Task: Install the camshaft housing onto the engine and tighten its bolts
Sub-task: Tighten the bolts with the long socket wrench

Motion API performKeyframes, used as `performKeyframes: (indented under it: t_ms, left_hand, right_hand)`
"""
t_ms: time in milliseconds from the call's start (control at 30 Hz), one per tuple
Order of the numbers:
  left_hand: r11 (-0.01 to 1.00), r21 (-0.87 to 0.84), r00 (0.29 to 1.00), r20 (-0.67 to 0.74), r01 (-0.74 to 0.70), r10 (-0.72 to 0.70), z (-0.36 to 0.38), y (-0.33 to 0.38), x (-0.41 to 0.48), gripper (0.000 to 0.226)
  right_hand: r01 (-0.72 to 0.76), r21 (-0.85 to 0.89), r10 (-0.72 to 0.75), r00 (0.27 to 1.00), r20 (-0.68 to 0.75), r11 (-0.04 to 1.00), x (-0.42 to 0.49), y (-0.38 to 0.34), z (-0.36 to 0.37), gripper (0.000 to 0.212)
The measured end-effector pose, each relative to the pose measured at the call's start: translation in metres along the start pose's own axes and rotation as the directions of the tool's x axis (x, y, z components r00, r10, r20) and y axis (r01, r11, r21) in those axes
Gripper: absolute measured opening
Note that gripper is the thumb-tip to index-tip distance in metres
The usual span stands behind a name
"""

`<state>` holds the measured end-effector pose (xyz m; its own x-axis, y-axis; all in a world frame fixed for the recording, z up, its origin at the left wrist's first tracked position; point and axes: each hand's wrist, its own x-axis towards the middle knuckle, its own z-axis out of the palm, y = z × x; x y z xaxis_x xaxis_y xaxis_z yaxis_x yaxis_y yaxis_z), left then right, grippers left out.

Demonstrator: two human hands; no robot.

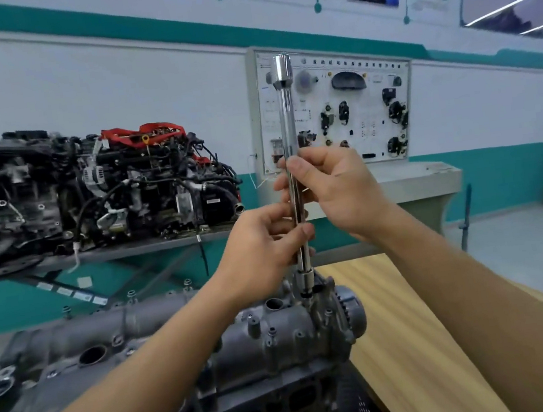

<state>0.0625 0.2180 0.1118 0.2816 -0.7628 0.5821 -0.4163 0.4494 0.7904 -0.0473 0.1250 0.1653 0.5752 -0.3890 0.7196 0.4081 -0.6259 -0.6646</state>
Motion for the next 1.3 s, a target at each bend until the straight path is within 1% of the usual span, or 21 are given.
performKeyframes:
  t_ms: [100,167,267,367,500,667,767,933,1033,1300]
  left_hand:
    - [0.997,0.071,0.999,0.041,-0.005,0.003,0.003,-0.013,0.003,0.010]
    - [0.995,0.094,0.999,0.030,-0.019,0.016,0.006,-0.019,0.005,0.009]
    - [0.996,0.072,0.999,0.009,-0.043,0.043,0.014,-0.024,0.007,0.008]
    - [0.998,0.029,0.998,0.029,-0.055,0.054,0.021,-0.024,0.009,0.014]
    - [0.997,0.033,0.997,0.028,-0.073,0.072,0.027,-0.019,0.016,0.013]
    - [0.998,0.025,0.997,0.049,-0.062,0.060,0.034,-0.014,0.020,0.012]
    - [0.996,0.063,0.997,0.049,-0.057,0.054,0.035,-0.016,0.017,0.012]
    - [0.984,0.153,0.995,0.047,-0.096,0.090,0.035,-0.016,0.016,0.012]
    - [0.977,0.183,0.993,0.066,-0.107,0.096,0.032,-0.017,0.017,0.010]
    - [0.978,0.172,0.985,0.149,-0.115,0.090,0.028,-0.019,0.023,0.009]
  right_hand:
    - [-0.035,0.021,0.035,0.999,-0.022,0.999,-0.008,0.012,-0.007,0.022]
    - [-0.040,0.000,0.040,0.999,-0.026,0.999,-0.009,0.017,-0.009,0.022]
    - [-0.017,-0.036,0.016,1.000,-0.024,0.999,-0.009,0.019,-0.014,0.022]
    - [0.016,-0.040,-0.016,1.000,-0.011,0.999,-0.010,0.016,-0.023,0.022]
    - [0.018,-0.037,-0.018,1.000,-0.021,0.999,-0.008,0.012,-0.033,0.020]
    - [0.021,-0.030,-0.023,0.999,-0.047,0.999,-0.008,0.013,-0.040,0.020]
    - [0.006,-0.018,-0.007,0.999,-0.050,1.000,-0.011,0.019,-0.040,0.020]
    - [-0.003,0.000,0.003,0.999,-0.046,1.000,-0.012,0.022,-0.041,0.021]
    - [-0.004,0.000,0.004,0.999,-0.047,1.000,-0.011,0.022,-0.042,0.020]
    - [-0.015,-0.013,0.014,0.997,-0.082,1.000,-0.011,0.022,-0.045,0.017]
